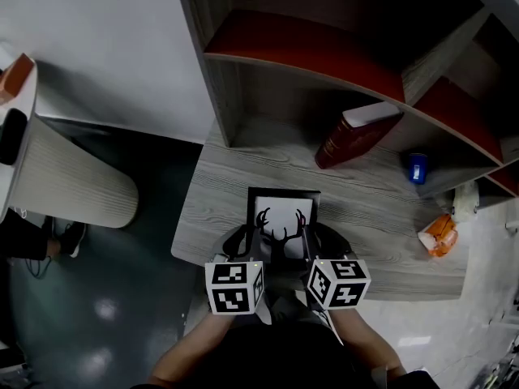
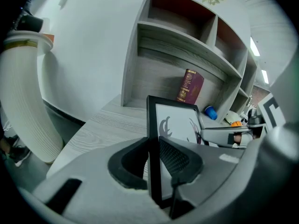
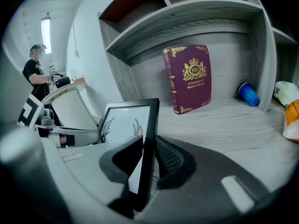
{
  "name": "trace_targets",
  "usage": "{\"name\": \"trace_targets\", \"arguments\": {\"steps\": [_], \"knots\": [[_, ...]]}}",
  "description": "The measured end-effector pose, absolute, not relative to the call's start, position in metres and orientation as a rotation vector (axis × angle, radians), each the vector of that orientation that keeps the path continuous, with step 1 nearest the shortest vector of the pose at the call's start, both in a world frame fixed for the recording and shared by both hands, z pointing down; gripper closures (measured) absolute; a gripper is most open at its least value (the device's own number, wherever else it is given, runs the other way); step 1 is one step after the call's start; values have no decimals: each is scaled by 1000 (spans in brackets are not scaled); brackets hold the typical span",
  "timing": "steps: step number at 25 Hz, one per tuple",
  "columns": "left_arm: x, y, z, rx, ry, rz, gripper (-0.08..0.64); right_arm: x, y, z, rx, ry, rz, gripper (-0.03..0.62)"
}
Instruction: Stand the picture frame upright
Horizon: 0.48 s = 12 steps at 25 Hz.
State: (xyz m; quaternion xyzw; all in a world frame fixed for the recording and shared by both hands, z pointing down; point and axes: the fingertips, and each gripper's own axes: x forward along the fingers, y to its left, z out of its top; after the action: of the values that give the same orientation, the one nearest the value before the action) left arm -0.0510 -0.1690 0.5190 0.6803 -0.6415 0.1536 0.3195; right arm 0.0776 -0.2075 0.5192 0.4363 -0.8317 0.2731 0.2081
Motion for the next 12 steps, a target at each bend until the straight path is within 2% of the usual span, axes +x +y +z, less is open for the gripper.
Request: {"name": "trace_targets", "arguments": {"steps": [12], "knots": [[-67,-156,494,1822,-1728,345,492,63,-194,491,1240,-2375,698,520]]}}
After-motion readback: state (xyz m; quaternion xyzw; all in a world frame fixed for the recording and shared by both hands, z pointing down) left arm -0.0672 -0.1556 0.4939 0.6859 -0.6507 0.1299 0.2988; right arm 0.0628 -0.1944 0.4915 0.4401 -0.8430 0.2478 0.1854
